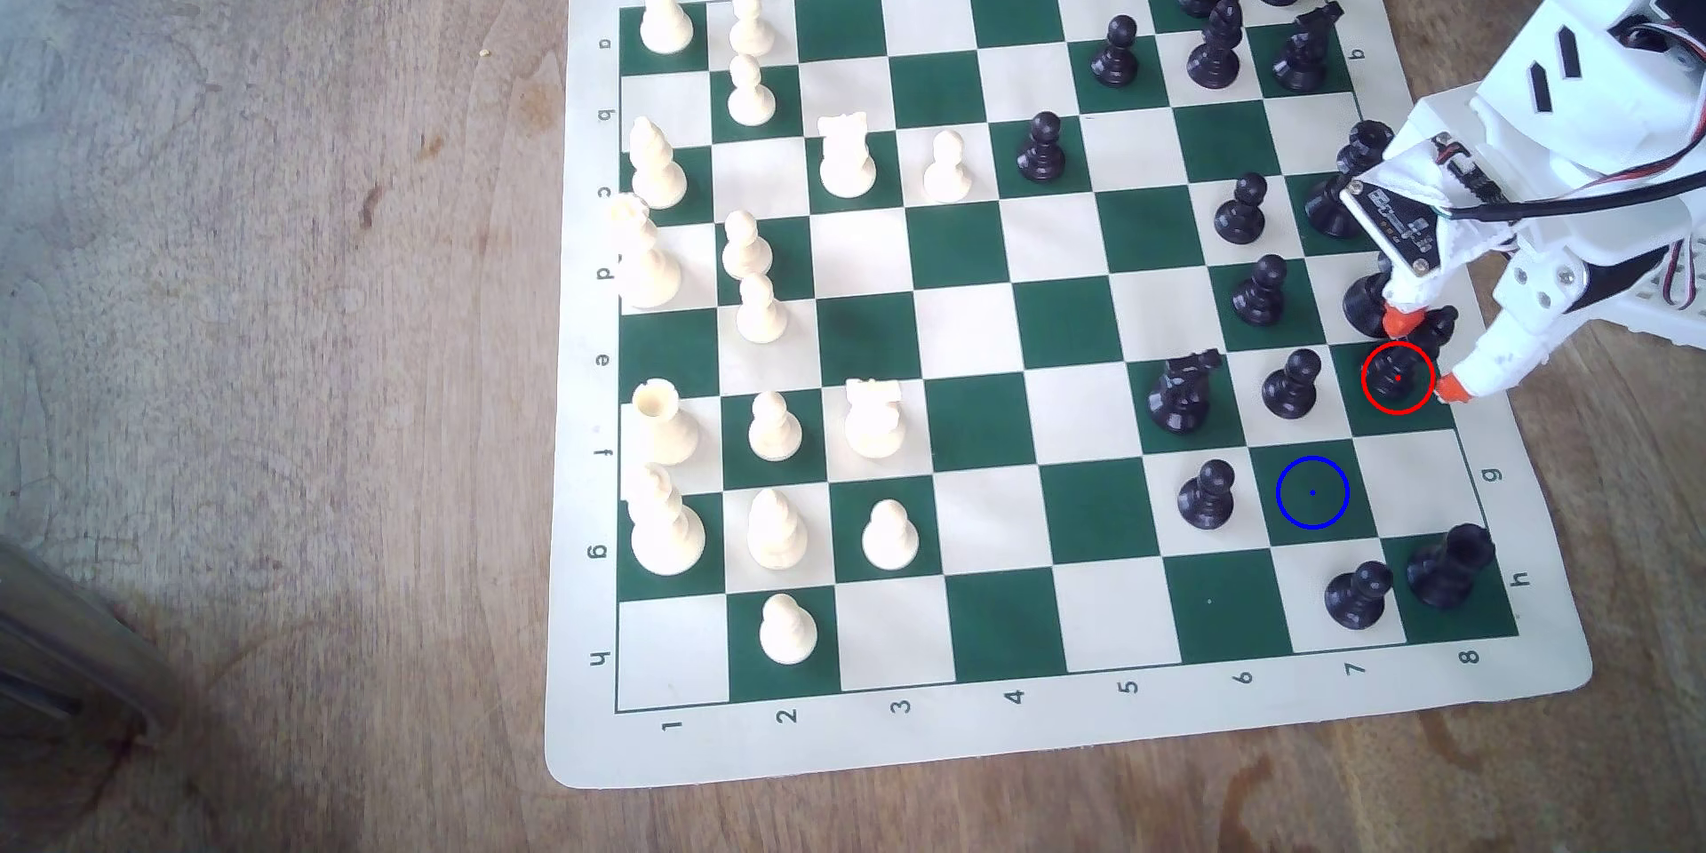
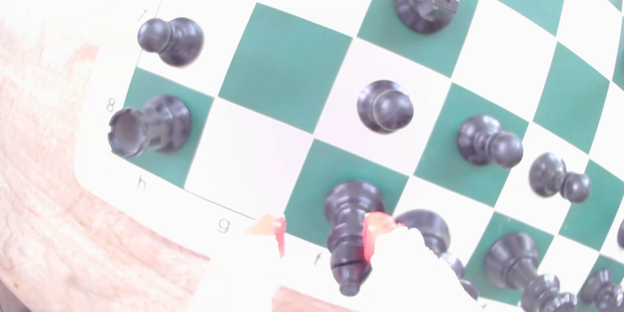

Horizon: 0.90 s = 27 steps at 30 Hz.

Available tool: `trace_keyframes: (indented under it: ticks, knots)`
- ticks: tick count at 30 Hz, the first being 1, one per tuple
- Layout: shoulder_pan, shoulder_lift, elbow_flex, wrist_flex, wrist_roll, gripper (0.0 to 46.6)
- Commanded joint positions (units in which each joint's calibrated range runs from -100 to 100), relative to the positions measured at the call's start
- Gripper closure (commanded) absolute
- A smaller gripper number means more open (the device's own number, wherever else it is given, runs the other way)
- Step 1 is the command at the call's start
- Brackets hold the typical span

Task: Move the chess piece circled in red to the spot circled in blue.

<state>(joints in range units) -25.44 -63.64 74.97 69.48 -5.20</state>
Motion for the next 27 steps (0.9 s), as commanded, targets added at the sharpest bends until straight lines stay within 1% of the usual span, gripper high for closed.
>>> trace_keyframes:
  ticks: [1, 5, 7, 15, 20, 27]
  knots:
    - [-0.6, -0.5, 0.0, 0.0, 0.1, 32.3]
    - [-0.1, -1.6, -0.4, -4.3, -0.9, 33.1]
    - [0.0, -2.2, -1.2, -4.7, -1.1, 33.1]
    - [-0.7, -2.2, -0.3, 0.0, -0.3, 35.1]
    - [-0.7, -2.7, -0.3, 0.4, -0.2, 34.2]
    - [-0.1, -4.3, -0.5, -3.3, -1.2, 31.7]
